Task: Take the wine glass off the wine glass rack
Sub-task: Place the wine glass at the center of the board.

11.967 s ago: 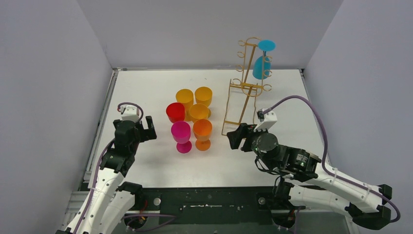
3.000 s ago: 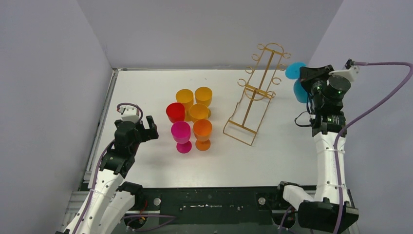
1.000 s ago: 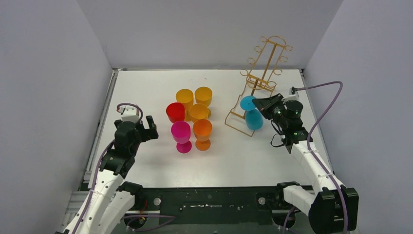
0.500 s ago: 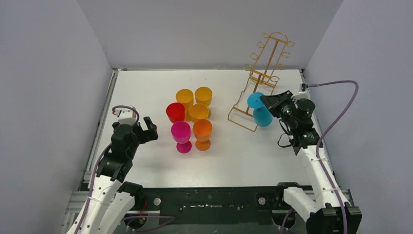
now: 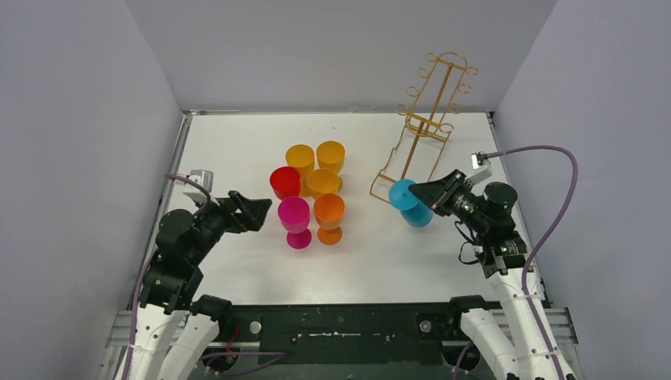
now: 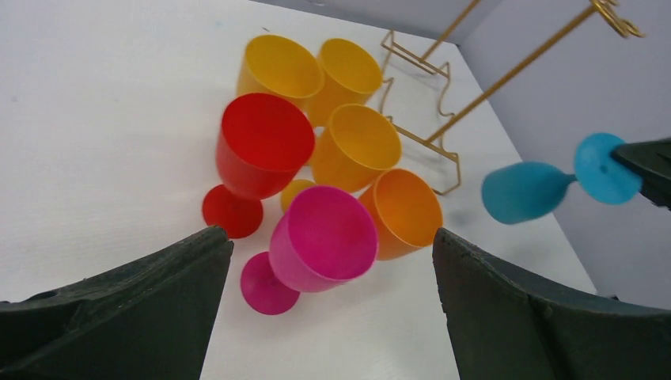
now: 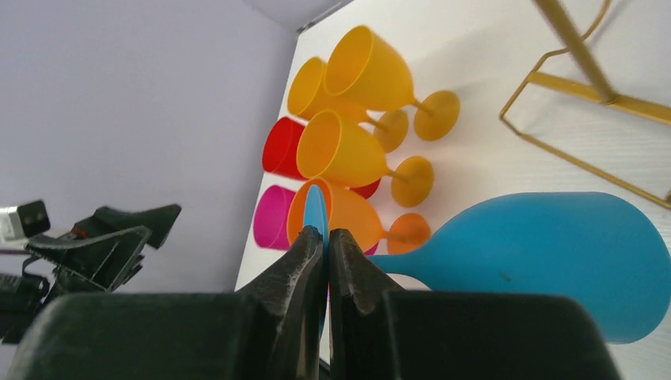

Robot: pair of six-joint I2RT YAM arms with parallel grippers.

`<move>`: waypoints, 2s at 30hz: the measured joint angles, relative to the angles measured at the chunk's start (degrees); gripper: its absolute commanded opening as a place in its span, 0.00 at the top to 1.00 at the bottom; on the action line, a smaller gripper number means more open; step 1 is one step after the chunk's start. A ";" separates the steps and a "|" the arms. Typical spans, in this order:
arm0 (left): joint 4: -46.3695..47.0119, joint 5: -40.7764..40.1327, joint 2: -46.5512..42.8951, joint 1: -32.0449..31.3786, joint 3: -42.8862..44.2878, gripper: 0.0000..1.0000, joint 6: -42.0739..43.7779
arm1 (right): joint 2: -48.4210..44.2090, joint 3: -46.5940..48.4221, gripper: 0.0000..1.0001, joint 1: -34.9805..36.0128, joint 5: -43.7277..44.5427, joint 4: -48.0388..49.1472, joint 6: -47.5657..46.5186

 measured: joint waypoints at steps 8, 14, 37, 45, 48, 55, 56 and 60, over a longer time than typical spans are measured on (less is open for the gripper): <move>13.51 22.51 4.17 -0.35 -2.91 0.06 -5.18 | -0.81 -0.11 1.00 8.57 -3.32 2.91 -0.44; 18.82 31.87 9.40 -3.02 -3.04 0.08 -6.21 | -0.59 -0.11 1.00 10.93 -5.49 7.15 -0.42; 31.23 23.82 17.51 -26.73 -2.58 0.32 -10.21 | 5.95 0.46 1.00 33.90 3.65 15.50 -3.72; 37.99 20.70 18.38 -28.79 -4.39 0.41 -12.74 | 6.40 3.85 1.00 35.54 5.03 14.45 -4.68; 41.13 20.41 19.96 -29.38 -4.68 0.46 -14.10 | 6.40 5.11 1.00 35.74 5.33 12.90 -4.94; 47.30 19.96 24.33 -32.65 -4.68 0.66 -16.90 | 5.66 6.71 1.00 35.85 5.95 9.84 -5.31; 48.04 19.98 24.70 -33.05 -4.68 0.69 -17.11 | 5.40 6.71 1.00 35.89 6.08 9.42 -5.33; 50.07 19.87 25.73 -33.86 -4.90 0.81 -18.10 | 4.35 6.71 1.00 36.11 6.47 8.50 -5.40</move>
